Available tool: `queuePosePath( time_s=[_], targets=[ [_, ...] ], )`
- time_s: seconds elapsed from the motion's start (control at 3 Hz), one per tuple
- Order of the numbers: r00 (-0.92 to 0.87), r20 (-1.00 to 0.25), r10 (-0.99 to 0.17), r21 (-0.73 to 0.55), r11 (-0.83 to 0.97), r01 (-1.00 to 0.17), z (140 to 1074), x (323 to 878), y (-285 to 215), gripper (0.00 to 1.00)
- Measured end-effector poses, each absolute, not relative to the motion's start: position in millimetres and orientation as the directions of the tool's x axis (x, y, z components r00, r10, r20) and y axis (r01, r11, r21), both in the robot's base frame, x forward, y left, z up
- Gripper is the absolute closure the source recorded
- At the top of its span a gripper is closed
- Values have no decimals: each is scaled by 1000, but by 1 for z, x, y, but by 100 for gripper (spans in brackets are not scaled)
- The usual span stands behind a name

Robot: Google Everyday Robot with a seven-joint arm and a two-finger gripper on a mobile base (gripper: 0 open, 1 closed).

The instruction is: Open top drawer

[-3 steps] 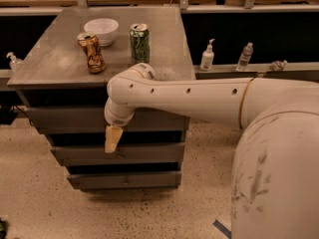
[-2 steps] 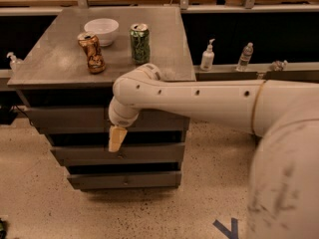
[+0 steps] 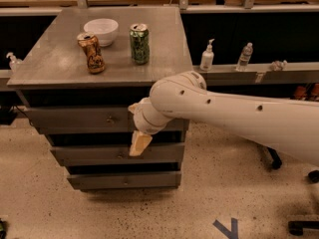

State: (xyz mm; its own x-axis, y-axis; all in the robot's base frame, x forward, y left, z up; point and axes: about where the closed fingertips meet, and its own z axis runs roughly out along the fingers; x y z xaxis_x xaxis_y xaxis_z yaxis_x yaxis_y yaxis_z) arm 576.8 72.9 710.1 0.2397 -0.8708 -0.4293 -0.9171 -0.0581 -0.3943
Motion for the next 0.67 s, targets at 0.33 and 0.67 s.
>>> queuePosePath(
  time_s=[0.33, 0.67],
  targets=[
    [243, -412, -878, -416, -56, -908, 715, 588, 71, 16],
    [252, -381, -889, -436, -67, -897, 715, 609, 88, 14]
  ],
)
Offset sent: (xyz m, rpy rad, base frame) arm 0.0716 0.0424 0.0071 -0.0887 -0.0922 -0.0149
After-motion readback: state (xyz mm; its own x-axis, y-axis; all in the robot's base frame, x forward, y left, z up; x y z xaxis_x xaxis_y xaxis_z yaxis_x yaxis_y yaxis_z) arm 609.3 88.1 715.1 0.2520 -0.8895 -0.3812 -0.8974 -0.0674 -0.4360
